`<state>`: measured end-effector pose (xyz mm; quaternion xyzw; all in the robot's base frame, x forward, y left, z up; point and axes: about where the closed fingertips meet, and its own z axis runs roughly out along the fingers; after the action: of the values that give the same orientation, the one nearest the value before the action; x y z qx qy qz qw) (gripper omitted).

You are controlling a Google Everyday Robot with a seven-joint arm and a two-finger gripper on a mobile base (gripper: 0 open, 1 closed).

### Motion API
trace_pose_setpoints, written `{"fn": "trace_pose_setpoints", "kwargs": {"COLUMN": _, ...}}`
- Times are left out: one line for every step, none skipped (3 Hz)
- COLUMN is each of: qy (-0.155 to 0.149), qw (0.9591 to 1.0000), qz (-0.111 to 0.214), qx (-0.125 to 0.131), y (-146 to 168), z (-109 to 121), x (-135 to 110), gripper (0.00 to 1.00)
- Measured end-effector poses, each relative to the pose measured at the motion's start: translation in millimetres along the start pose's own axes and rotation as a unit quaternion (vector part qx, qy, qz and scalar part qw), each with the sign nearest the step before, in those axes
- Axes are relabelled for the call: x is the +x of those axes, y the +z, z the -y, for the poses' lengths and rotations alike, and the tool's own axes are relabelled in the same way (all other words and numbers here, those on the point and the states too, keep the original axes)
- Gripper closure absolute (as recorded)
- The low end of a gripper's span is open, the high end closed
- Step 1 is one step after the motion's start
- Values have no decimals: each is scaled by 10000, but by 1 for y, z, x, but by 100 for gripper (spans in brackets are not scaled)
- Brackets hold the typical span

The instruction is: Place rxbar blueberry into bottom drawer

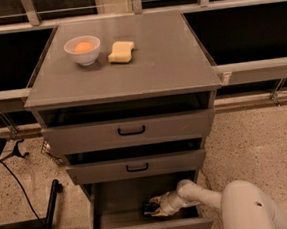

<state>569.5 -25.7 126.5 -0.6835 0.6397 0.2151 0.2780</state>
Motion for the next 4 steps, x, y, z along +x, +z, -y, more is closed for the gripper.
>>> {"fn": "trace_pose_setpoints", "kwargs": {"qy": 45, "qw": 10000, "qz": 6, "qx": -49, "y": 6, "z": 0, "x": 3, "gripper": 100}}
{"fn": "trace_pose_setpoints", "kwargs": {"qy": 109, "qw": 9999, "qz": 4, "qx": -116, "y": 14, "z": -1, "x": 7, "gripper": 100}}
{"fn": "trace_pose_setpoints", "kwargs": {"qy": 141, "qw": 9998, "qz": 0, "qx": -146, "y": 17, "z": -2, "x": 9, "gripper": 100}}
{"fn": "trace_pose_setpoints", "kwargs": {"qy": 141, "qw": 9998, "qz": 0, "qx": -146, "y": 17, "z": -2, "x": 9, "gripper": 81}}
